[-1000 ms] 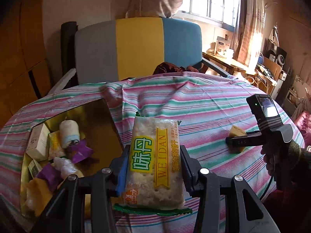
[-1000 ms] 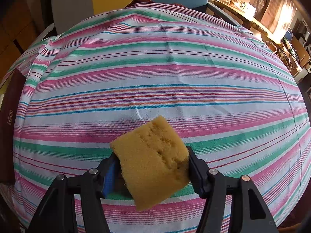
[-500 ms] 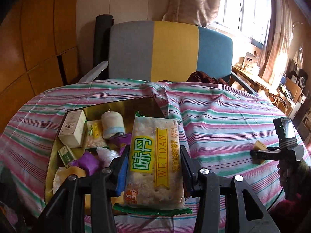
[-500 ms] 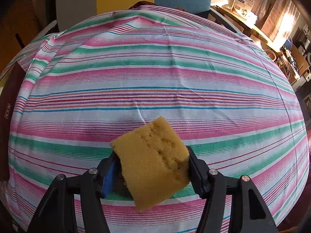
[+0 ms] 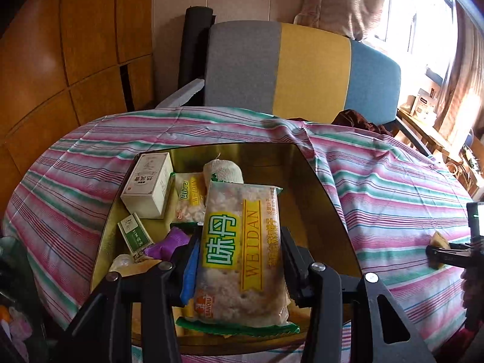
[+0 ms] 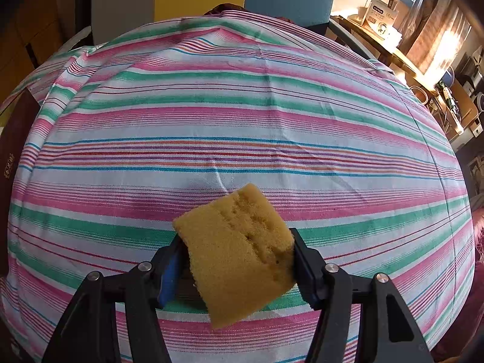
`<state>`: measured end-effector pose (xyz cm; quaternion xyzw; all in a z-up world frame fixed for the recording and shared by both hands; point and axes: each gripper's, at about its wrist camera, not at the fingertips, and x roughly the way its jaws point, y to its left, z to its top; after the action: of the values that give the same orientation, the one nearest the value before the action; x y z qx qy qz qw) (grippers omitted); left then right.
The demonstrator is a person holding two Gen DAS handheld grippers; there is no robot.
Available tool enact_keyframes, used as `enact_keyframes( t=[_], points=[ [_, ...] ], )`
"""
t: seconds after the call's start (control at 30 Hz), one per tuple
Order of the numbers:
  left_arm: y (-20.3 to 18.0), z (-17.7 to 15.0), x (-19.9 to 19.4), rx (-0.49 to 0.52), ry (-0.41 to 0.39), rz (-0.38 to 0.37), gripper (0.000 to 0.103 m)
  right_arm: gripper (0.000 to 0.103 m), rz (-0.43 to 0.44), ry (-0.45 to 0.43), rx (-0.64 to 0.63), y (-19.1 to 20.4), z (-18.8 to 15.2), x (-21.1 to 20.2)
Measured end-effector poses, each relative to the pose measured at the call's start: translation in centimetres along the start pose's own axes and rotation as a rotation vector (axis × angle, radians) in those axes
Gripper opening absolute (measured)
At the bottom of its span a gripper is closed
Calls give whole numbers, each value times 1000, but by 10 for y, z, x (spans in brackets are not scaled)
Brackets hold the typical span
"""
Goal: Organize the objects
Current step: 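Place the snack bag in the gold tray with the left tool while the right holds the sponge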
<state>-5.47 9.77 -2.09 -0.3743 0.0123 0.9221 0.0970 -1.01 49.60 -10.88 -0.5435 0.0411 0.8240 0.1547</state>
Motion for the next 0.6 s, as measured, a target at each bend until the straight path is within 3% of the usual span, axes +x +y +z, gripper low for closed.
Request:
enact_keyframes(
  t=[0.6],
  points=[
    [17,-5,59,1,107,62,48,63,-20,-9,-32,0,4,2]
  ],
)
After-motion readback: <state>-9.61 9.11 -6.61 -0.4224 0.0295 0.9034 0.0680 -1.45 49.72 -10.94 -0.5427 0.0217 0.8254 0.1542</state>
